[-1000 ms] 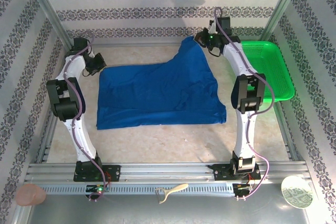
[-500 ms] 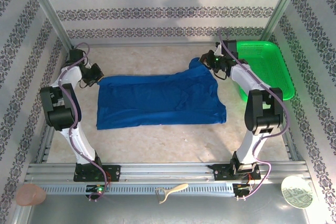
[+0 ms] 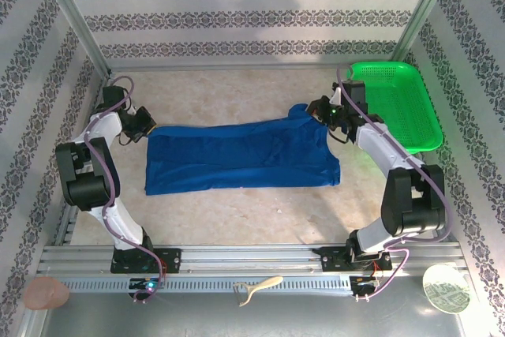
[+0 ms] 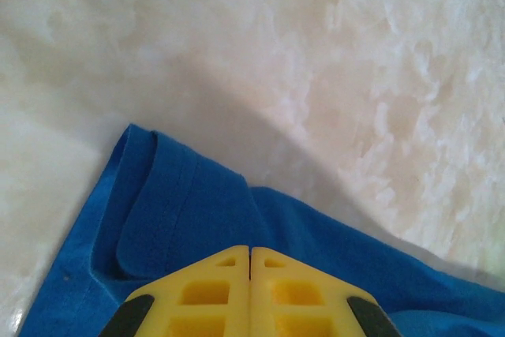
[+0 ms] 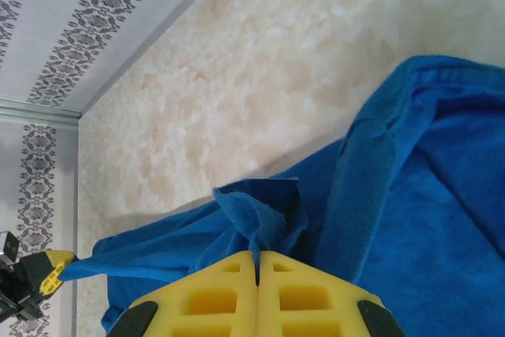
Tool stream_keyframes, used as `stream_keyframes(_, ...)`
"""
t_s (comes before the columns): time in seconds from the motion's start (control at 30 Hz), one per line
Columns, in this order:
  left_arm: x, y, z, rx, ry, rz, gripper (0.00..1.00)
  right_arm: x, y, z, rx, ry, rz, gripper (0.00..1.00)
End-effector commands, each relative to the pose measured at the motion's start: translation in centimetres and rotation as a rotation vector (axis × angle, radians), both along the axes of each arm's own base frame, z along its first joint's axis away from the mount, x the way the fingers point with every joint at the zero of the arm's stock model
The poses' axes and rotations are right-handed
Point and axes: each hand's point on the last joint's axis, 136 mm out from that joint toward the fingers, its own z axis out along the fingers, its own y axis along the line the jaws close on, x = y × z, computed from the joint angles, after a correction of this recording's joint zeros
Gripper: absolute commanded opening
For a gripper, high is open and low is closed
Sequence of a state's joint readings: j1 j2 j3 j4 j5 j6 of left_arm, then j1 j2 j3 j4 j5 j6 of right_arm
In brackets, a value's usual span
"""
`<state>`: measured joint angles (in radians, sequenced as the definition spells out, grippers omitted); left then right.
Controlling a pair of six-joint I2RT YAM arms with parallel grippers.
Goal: Fold the inside-out t-shirt
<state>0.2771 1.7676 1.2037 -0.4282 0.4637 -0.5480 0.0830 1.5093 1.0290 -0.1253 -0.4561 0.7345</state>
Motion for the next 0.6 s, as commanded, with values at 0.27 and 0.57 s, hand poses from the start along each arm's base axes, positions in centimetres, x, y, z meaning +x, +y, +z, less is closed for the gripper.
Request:
stream_keyframes(0.27, -2.8, 1.4, -1.7, 0.033, 0.05, 0.051, 0.52, -8.3, -2.4, -6.5, -0.163, 0.178, -0.084, 0.52)
stream_keyframes(0.57, 0.0, 0.1, 2.5, -0.038, -0.071, 0.012, 0.59, -3.6, -0.2, -4.0, -0.288, 0.147, 0.084, 0.51)
